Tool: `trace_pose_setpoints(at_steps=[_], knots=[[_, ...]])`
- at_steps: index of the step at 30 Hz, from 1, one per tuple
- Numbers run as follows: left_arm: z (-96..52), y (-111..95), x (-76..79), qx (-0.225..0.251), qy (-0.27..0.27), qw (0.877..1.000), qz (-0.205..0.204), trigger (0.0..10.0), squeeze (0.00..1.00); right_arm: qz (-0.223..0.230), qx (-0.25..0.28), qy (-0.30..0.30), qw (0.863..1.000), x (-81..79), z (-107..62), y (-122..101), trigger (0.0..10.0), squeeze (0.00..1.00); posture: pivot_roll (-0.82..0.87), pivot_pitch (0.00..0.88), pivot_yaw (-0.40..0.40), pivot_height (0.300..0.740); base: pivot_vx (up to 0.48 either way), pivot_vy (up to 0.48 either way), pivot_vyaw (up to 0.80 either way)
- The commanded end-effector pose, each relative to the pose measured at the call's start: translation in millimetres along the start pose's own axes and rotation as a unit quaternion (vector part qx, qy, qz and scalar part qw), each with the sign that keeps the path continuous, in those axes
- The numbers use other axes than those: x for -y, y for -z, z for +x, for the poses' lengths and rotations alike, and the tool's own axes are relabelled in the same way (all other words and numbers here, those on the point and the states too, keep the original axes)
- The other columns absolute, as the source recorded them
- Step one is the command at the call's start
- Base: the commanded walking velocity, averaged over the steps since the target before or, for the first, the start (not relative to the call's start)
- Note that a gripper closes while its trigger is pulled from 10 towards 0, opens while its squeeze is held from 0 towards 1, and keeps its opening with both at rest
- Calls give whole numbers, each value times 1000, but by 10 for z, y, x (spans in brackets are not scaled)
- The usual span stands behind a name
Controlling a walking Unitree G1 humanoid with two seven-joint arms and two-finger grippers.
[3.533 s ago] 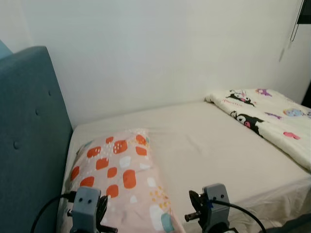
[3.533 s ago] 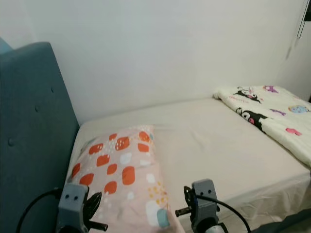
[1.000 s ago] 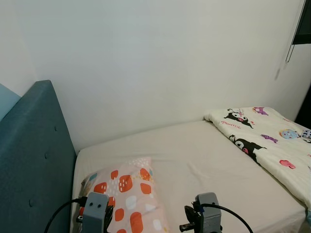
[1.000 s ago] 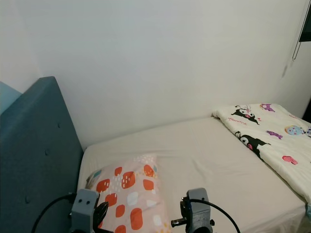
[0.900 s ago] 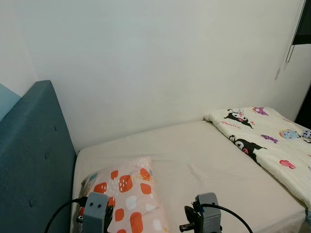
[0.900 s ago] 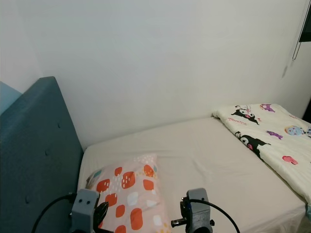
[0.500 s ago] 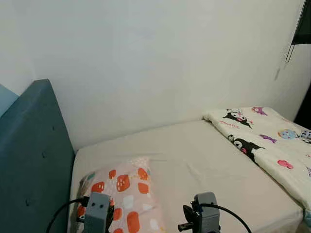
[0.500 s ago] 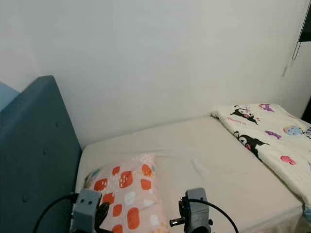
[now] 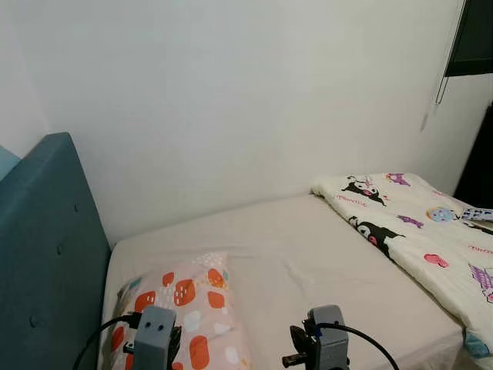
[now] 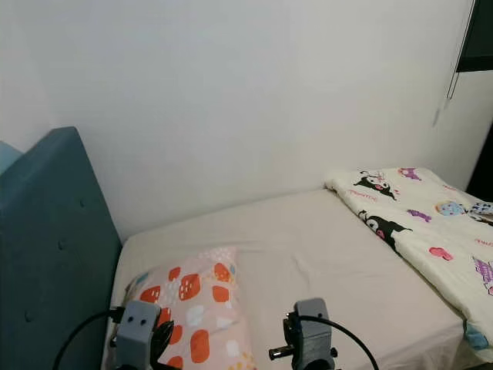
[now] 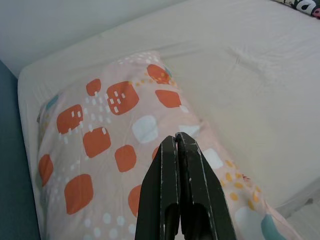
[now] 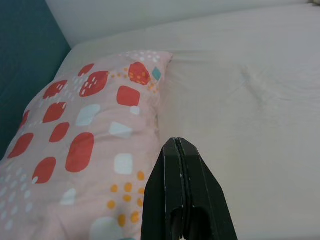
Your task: Clean up the room
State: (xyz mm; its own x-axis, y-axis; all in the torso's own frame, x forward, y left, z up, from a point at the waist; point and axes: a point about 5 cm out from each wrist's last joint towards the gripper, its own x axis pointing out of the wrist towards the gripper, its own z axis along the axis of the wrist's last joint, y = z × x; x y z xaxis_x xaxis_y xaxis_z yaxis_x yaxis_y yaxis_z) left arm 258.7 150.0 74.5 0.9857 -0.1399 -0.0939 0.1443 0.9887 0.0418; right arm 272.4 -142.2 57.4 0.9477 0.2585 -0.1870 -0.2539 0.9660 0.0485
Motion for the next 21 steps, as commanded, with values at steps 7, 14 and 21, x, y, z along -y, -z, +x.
trace_pose_setpoints(at_steps=[7, 14, 21], knots=[[57, 37, -89, -23, -15, 1000, 4, 10000, 0, 4, -9, 2, 1000, -11, 52, 26, 10000, 0, -41, 63, 24, 740, 0, 0, 0], [104, -6, -176, -27, -38, 999, -20, 10000, 0, 9, -13, 9, 1000, 4, 44, 41, 10000, 0, -33, 80, 18, 740, 0, 0, 0], [115, 52, -267, -56, -106, 992, -30, 10000, 0, 7, -14, 11, 1000, 12, 50, 45, 10000, 0, -36, 79, 23, 740, 0, 0, 0]])
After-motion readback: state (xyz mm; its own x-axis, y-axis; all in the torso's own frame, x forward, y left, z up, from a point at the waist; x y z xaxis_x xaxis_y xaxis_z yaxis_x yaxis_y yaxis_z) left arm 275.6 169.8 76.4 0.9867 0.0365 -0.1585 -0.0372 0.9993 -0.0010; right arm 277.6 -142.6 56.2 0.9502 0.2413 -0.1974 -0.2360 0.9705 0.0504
